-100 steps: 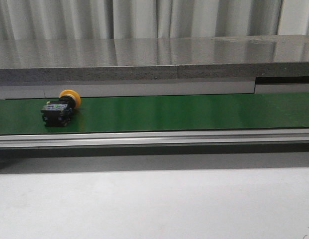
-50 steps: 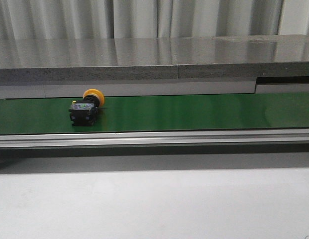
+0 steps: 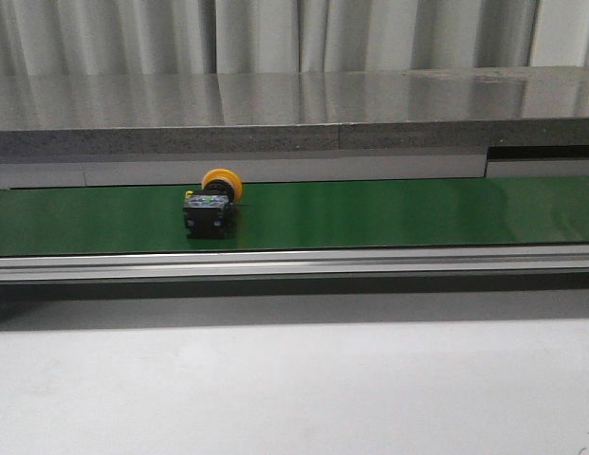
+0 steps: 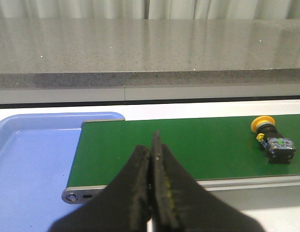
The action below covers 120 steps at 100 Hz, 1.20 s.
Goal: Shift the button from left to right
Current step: 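Open the left gripper and withdraw while the belt carries the button, then lower the right gripper onto the button on the belt and close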
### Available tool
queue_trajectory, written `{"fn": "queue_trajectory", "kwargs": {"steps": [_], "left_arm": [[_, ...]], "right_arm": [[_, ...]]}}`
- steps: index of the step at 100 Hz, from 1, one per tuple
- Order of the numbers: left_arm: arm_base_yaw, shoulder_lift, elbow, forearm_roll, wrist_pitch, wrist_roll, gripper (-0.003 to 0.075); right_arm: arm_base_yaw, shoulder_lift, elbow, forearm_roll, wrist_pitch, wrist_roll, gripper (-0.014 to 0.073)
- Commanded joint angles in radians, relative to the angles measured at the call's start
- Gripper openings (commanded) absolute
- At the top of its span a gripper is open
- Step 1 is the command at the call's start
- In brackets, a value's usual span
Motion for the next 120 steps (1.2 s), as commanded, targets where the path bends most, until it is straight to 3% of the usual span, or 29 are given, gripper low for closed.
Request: {"fn": "queue_trajectory", "kwargs": {"steps": [1,22,29,36,51,60,76,97,120], "left_arm": [[-0.007,0.008,-0.031,-0.014,-0.084,-0.004,-0.0021],[-0.007,0.008,-0.031,-0.014,-0.084,-0.004,-0.0021],[-0.007,0.008,-0.031,-0.014,-0.084,-0.004,-0.0021],[-0.007,0.008,-0.031,-0.014,-0.084,-0.004,-0.0021],[-0.007,0.008,-0.031,-0.014,-0.084,-0.004,-0.0021],[-0.007,0.008,-0.031,-0.014,-0.084,-0.004,-0.0021],[-0.007,0.008,-0.031,-0.014,-0.084,-0.004,-0.0021],[-0.007,0.008,-0.031,-0.014,-0.084,-0.004,-0.002],[-0.007,0.008,-0.031,-0.014,-0.084,-0.004,-0.0021]], "right_arm": [[-0.001,0.102,-0.086,0.002,-0.014,-0.001,-0.0068],[-0.001,0.297,-0.117,0.002,-0.057,-0.001,-0.006],[-0.001,0.341,-0.117,0.002,-0.066,-0.001,-0.0009],[-0.001,0.371,-0.117,0.013,-0.071,-0.001,0.0112],[-0.001,0.398,-0.117,0.051,-0.073,-0.001,0.0502],[-0.001,0.398,-0.117,0.083,-0.094,-0.001,0.0636],[-0.001,0.398,-0.119,0.129,-0.142,-0.004,0.0653],[0.005,0.455,-0.185,0.133,-0.102,-0.043,0.0653],[0.107,0.6,-0.328,0.133,-0.07,-0.056,0.0653]]}}
